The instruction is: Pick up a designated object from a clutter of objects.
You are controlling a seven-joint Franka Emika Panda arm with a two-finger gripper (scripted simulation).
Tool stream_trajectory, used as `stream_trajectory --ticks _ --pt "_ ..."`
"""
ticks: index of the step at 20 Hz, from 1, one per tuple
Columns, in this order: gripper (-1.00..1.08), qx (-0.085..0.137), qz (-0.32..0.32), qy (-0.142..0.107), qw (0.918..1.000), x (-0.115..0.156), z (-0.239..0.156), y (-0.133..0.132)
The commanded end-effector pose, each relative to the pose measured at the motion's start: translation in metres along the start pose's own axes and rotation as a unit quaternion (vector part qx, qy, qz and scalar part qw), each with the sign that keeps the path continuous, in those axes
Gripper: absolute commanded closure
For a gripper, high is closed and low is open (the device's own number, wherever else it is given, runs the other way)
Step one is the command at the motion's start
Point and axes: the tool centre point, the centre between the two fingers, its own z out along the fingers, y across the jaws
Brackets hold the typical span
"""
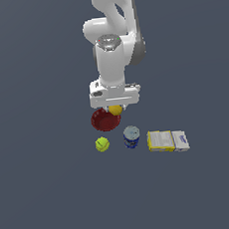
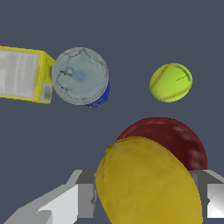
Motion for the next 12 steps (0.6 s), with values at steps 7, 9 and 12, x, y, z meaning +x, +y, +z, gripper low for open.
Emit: stream_trajectory --ticks 7,9,12 --pt "1.08 0.001 0.000 0.000 1.0000 0.010 -0.077 0.070" --pt "1.08 0.001 0.000 0.000 1.0000 0.013 -0.096 0.087" --pt "1.08 0.000 0.000 0.000 1.0000 0.018 -0.123 0.112"
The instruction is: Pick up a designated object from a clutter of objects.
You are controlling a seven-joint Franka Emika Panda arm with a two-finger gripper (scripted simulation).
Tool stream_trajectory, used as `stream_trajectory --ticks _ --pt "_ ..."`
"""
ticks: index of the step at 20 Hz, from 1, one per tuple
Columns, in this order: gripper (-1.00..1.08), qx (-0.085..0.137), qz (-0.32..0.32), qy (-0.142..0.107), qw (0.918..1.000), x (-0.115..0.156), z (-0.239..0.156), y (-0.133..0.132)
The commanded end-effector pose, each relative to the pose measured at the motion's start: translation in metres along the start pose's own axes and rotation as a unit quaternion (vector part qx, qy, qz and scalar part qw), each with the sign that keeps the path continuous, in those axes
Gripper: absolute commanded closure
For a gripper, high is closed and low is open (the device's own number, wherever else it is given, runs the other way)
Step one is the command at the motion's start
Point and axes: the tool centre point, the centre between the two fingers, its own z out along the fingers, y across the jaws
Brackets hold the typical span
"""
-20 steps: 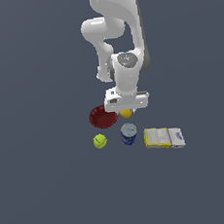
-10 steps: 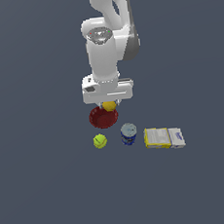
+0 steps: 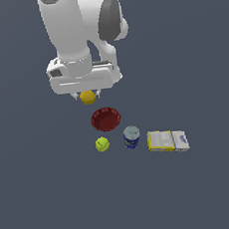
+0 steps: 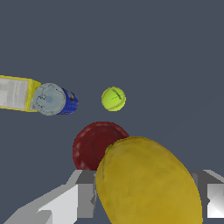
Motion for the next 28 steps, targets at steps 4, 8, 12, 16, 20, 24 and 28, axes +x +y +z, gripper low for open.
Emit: stream_trajectory --ticks 4,8,12,16,20,24,28 --pt "1.08 -0.001 0.000 0.000 1.0000 0.008 -0.049 0.045" --pt "1.08 -0.002 0.000 0.000 1.0000 0.014 -0.076 0.070" --pt "1.08 -0.002 0.000 0.000 1.0000 0.019 -0.096 0.087" --pt "1.08 -0.002 0.000 0.000 1.0000 0.023 -0.109 0.100" --pt "1.08 -0.002 0.000 0.000 1.0000 0.025 -0.117 0.107" --pt "1.08 -0.002 0.000 0.000 1.0000 0.026 -0.119 0.109" --pt "1.08 -0.002 0.000 0.000 1.0000 0.026 -0.118 0.108"
